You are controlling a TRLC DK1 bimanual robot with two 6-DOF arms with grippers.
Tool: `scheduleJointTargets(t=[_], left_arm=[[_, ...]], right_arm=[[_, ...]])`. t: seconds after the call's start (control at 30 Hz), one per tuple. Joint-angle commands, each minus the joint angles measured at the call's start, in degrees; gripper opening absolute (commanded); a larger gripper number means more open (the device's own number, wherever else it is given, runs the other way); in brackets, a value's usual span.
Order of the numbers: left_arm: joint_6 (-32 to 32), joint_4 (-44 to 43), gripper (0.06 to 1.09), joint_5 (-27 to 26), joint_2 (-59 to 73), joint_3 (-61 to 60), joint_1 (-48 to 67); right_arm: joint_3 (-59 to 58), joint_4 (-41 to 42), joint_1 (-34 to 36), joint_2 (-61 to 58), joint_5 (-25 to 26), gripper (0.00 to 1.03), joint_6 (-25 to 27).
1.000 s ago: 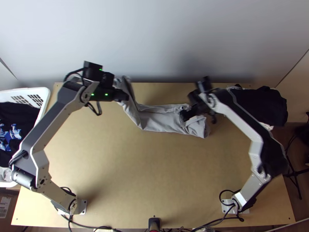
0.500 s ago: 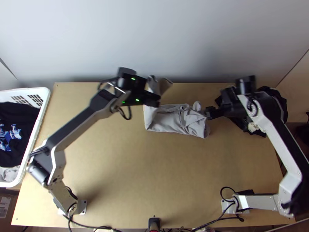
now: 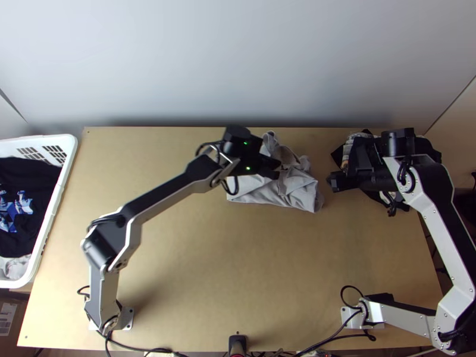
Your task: Fold the t-shirt
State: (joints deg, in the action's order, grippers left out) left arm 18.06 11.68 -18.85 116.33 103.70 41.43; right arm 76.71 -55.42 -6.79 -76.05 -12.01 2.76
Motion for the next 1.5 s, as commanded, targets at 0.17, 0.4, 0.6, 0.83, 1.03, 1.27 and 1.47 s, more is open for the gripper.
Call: scheduleJointTargets(t=[0.17,0.4,0.6,0.83,1.03,1.27,1.47], left_arm=[[4.26,-6.23,0.09,0.04,15.68,8.45,3.66],[5.4,-6.15,0.09,0.13,22.97,14.51,6.12],[5.14,-4.74,0.63,-2.68,26.84,18.12,6.91],[3.38,8.53,1.04,-3.82,17.52,21.02,4.71],[1.27,23.39,1.04,-4.44,5.04,20.75,-2.41],[-4.18,32.35,1.04,-4.35,-7.88,10.03,-8.73],[-5.23,32.53,1.04,-4.26,-14.12,0.36,-10.84]], right_arm=[[-2.97,-0.57,2.13,2.31,0.15,0.99,-0.04],[-3.49,-0.57,2.48,1.61,0.15,0.99,0.31],[-4.37,-0.48,2.39,-0.33,0.15,0.99,0.66],[-7.01,2.42,2.39,-3.75,0.15,0.99,0.75],[-3.85,7.61,-2.79,-9.64,0.06,0.99,-0.74],[8.28,9.01,-11.67,-19.4,-1.52,0.99,-2.41],[12.5,9.19,-14.83,-25.11,-2.93,0.99,-3.29]])
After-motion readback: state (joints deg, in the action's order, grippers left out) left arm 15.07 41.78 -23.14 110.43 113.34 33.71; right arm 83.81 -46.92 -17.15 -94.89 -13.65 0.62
